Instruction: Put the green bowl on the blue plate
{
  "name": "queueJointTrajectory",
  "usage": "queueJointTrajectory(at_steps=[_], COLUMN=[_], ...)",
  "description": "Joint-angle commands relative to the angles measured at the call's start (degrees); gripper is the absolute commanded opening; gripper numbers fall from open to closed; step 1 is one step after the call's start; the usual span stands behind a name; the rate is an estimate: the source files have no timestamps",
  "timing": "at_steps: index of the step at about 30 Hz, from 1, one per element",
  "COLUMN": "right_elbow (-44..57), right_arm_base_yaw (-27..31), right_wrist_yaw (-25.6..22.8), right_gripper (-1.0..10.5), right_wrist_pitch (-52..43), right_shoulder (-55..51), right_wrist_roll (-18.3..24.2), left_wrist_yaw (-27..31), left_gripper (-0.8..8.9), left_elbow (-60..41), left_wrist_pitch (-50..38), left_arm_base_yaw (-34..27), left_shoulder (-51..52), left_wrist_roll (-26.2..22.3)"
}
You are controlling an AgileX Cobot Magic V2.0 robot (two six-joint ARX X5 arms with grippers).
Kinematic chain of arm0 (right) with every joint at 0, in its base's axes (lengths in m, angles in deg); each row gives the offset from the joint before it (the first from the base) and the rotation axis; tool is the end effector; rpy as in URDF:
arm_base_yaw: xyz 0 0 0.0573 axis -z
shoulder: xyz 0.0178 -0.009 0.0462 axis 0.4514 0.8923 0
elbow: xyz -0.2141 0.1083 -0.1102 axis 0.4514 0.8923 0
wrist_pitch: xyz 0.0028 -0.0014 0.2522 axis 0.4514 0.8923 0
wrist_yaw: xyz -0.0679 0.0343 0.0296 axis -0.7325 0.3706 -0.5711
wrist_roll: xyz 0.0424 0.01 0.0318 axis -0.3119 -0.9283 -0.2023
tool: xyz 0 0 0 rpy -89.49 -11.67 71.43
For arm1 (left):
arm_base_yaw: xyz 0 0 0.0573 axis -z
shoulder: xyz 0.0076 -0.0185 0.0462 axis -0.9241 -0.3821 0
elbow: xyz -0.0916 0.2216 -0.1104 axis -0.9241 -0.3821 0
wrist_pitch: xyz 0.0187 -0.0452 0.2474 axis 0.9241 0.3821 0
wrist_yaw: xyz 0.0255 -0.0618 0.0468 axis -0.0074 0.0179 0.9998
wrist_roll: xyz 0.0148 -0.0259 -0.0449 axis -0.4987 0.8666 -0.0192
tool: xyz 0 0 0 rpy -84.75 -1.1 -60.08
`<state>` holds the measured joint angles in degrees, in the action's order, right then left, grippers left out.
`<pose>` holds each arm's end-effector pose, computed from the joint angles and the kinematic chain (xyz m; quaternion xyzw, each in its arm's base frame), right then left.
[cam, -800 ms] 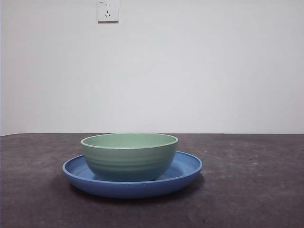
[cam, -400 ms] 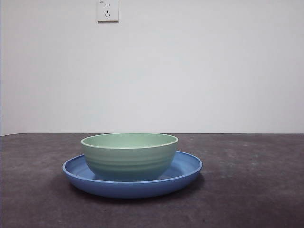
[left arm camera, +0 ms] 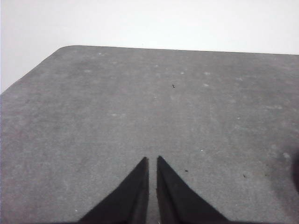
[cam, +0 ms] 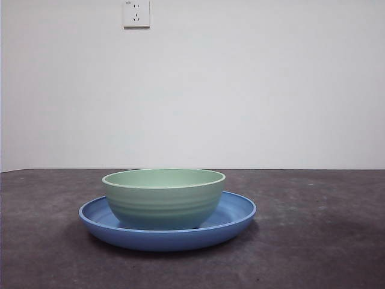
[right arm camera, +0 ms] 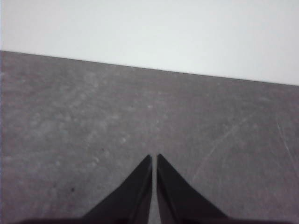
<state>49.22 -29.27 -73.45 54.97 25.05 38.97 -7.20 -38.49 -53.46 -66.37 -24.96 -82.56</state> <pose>0.0958 0.0053 0.1632 -0.0244 0.0375 0.0421 0.9981 0.0947 -0.0018 0.1565 -0.0168 0.0775 -0.0066 0.9968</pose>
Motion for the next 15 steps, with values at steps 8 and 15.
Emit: queueJointTrajectory(at_steps=[8, 15], right_elbow=[1.01, 1.01], right_arm_base_yaw=[1.46, 2.29], right_wrist_yaw=[-0.79, -0.85], right_gripper=[0.1, 0.1], right_wrist_pitch=[0.96, 5.01], right_shoulder=[-0.17, -0.17], right_wrist_roll=[0.22, -1.01], left_wrist_yaw=[0.37, 0.37], left_gripper=[0.27, 0.27], left_elbow=[-1.18, -1.18], left_wrist_pitch=[0.39, 0.39], left_arm_base_yaw=[-0.02, -0.04], left_shoulder=[0.07, 0.07], left_wrist_roll=[-0.48, -0.46])
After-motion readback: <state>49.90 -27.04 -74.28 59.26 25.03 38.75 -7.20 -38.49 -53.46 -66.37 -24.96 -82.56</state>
